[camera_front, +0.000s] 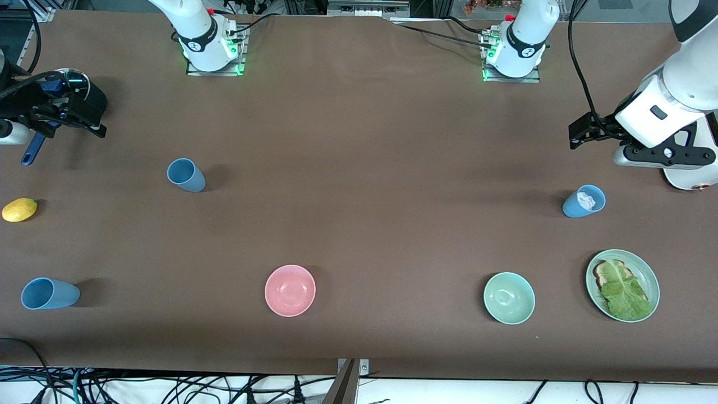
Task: Stack blue cups with both arms
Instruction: 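Move the left gripper toward the blue cup holding white tissue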
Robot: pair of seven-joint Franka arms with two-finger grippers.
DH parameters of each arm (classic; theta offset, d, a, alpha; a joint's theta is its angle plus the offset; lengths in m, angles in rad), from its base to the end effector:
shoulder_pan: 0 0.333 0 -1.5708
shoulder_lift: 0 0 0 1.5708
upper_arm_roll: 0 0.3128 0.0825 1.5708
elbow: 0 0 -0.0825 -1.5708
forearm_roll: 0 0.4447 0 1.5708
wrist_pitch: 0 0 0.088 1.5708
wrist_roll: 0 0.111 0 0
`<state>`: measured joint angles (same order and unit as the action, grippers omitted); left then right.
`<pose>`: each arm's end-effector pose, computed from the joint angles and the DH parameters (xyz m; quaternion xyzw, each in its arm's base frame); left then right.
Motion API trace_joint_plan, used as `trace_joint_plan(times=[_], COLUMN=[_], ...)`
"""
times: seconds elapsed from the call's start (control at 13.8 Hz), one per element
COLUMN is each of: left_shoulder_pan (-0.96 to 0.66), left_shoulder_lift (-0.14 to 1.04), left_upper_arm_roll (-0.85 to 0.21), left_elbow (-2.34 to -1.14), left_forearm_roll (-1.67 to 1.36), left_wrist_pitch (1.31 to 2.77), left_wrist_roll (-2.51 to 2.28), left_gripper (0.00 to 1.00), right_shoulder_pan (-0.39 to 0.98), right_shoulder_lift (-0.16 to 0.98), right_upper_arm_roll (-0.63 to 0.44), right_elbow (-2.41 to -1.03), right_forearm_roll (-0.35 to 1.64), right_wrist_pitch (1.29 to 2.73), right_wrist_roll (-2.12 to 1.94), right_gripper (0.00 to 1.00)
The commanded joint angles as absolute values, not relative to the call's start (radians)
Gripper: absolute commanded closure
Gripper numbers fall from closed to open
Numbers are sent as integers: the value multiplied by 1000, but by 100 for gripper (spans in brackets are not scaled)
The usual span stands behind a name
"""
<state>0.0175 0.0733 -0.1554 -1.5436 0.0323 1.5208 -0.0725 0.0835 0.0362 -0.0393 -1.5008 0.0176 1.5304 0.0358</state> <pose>0.6249 -0.0798 0.5825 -0.9983 0.0327 0.0462 0.0154 0.6220 0.0300 0.6285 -1.0000 -0.0045 0.0036 0.0079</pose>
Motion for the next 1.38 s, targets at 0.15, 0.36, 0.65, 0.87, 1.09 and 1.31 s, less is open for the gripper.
trace_joint_plan(times=[0.15, 0.36, 0.65, 0.87, 1.09, 1.31], left_shoulder_pan=[34, 37, 48, 58, 57, 54], left_shoulder_lift=[83, 90, 97, 97, 94, 87], left_upper_arm_roll=[-175, -169, -167, -167, -155, -137], left_elbow=[-1520, -1520, -1519, -1520, -1520, -1520], left_forearm_roll=[38, 40, 41, 43, 40, 35], left_wrist_pitch=[1520, 1522, 1522, 1535, 1536, 1536], left_wrist_roll=[-83, -83, -74, -67, -67, -66], left_gripper=[0, 0, 0, 0, 0, 0], right_shoulder_pan=[86, 84, 83, 83, 83, 83], right_shoulder_lift=[46, 49, 51, 52, 52, 52], right_upper_arm_roll=[-40, -40, -41, -43, -43, -41], right_elbow=[-1477, -1477, -1477, -1477, -1477, -1477], right_forearm_roll=[22, 20, 18, 18, 18, 17], right_wrist_pitch=[1522, 1525, 1525, 1525, 1525, 1525], right_wrist_roll=[49, 49, 49, 49, 49, 49], right_gripper=[0, 0, 0, 0, 0, 0])
